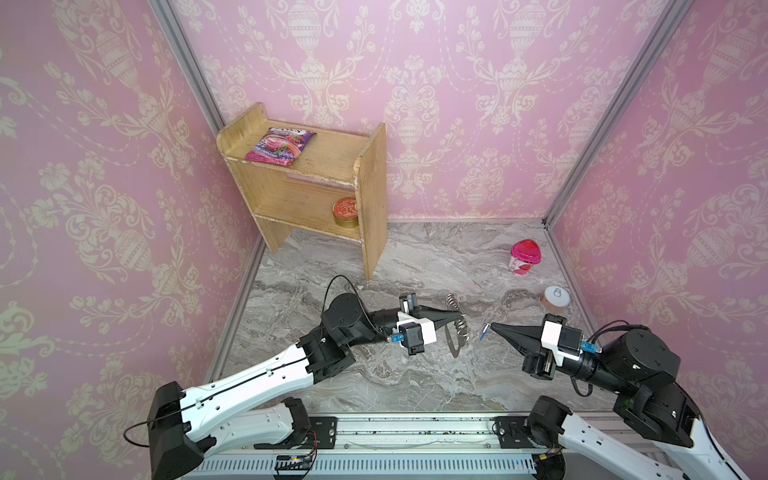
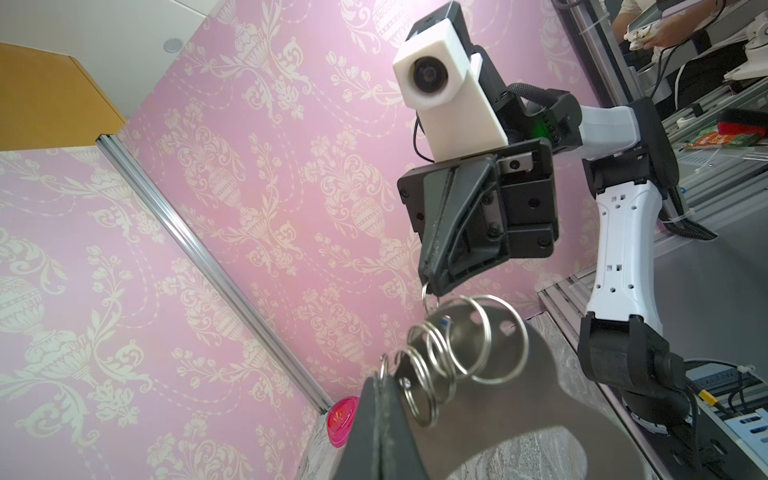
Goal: Put the keys on the keyring
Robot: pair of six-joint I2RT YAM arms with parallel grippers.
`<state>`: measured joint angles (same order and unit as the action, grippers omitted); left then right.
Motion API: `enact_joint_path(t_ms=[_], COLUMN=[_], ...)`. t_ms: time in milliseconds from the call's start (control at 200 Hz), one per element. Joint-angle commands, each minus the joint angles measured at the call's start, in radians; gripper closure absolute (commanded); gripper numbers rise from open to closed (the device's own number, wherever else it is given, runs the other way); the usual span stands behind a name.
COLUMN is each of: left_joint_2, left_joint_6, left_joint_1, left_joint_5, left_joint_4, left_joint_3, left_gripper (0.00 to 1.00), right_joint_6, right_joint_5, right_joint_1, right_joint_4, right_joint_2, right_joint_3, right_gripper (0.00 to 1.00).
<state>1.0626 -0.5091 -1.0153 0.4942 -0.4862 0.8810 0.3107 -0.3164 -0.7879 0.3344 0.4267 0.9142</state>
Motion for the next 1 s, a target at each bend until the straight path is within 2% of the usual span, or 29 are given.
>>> enact_joint_path(t_ms=[0, 315, 415, 505, 590, 731, 901, 996], left_joint_2=[-0.004, 0.019, 0.028, 0.012, 0.001, -0.011, 0.039, 0.094], left_joint_6=[0.058, 0.171, 0.154, 0.081, 0.077, 0.161, 0.285, 0.359], left_joint_1=[0.012, 0.024, 0.024, 0.024, 0.038, 0.054, 0.055, 0.055], left_joint_5=[0.051, 0.05, 0.01, -0.104, -0.204, -0.301, -0.331, -0.345], left_joint_4=[-0.062, -0.218, -0.222, -0.092, 0.04, 0.267, 0.546, 0.641], left_joint_3=[0.012, -0.026, -0.045, -0.07, -0.105, -0.134, -0.085, -0.069], left_gripper=[1.0, 1.0, 1.0, 1.0, 1.0, 1.0, 1.0, 1.0], right_joint_6=[-0.035, -0.082, -0.079, -0.078, -0.083, -0.097, -0.115, -0.131], right_joint_5=[0.011, -0.001, 0.016, 0.046, 0.079, 0.119, 0.142, 0.151], right_joint_1=[0.0, 0.0, 0.0, 0.0, 0.0, 0.001, 0.0, 0.001], right_joint_4=[-0.038, -0.152, -0.141, -0.108, -0.062, -0.008, 0.036, 0.048], right_joint_2=[-0.006, -0.003, 0.016, 0.016, 0.009, -0.006, -0.006, -0.006], right_joint_3=[-0.008, -0.05, -0.045, -0.038, -0.028, -0.033, -0.04, -0.053], right_gripper=[1.0, 1.0, 1.0, 1.0, 1.0, 1.0, 1.0, 1.0])
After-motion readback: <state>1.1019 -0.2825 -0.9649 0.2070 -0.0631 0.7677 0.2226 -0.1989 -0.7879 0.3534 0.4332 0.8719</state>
